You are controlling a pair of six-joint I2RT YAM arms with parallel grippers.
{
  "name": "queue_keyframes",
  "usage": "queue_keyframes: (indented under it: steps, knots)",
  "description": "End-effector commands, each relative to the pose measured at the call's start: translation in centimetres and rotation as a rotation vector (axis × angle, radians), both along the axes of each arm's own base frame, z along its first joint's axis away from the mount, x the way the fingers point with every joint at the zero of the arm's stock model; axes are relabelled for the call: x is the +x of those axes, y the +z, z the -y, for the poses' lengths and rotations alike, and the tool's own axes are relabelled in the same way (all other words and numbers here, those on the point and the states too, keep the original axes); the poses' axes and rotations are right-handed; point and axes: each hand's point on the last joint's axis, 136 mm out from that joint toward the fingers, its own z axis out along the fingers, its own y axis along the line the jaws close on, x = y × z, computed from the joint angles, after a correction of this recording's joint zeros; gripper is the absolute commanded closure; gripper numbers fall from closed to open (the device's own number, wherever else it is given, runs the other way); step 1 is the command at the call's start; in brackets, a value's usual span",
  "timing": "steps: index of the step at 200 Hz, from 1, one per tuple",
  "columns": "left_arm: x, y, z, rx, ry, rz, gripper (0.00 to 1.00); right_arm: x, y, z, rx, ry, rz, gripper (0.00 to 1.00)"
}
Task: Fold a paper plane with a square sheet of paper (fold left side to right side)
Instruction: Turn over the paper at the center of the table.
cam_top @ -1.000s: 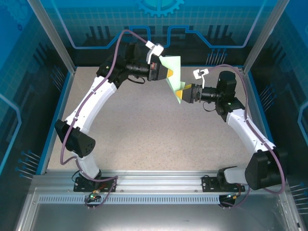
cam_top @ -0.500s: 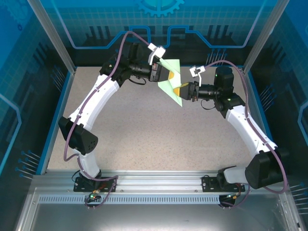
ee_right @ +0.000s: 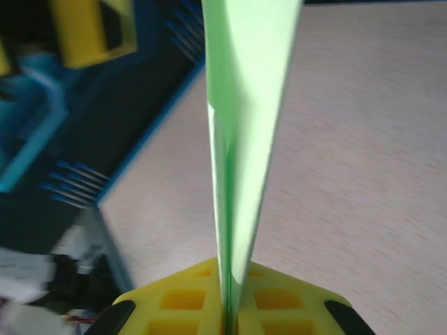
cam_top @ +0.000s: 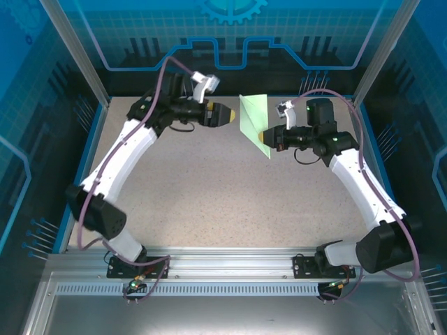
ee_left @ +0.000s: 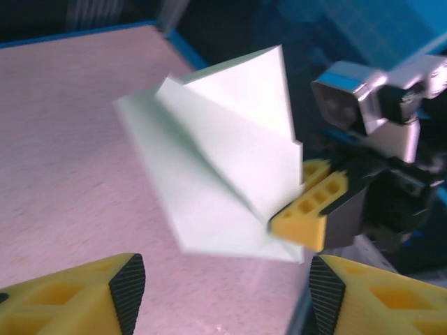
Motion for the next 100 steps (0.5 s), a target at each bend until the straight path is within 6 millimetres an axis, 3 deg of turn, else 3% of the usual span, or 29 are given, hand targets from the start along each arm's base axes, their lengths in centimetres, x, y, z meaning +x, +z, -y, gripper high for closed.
queue_keyframes:
  steps: [1,12,44,75,100]
  knots:
    - [-0.3,1.5,-4.5,0.038,0.27,0.122,0.3,-0.5,-4.4,3.0,-0.462,-0.131,-0.022,0.89]
    - [-1.1,1.1,-6.3,0.022,0.37,0.129,0.28,-0.6,-5.8,3.7,-0.661,-0.174,-0.029,0.9]
    - [-3.4,-2.3,-11.8,0.03,0.661,0.077,0.23,-0.2,-9.4,5.2,-1.217,-0.258,-0.011,0.9]
    - [-5.7,-2.4,-16.4,0.054,0.862,0.113,0.14,0.4,-12.7,2.3,-1.526,-0.229,0.06,0.9]
    - [-6.6,-1.8,-17.4,0.071,0.894,0.132,0.12,1.5,-15.8,-0.5,-1.672,-0.182,0.109,0.89]
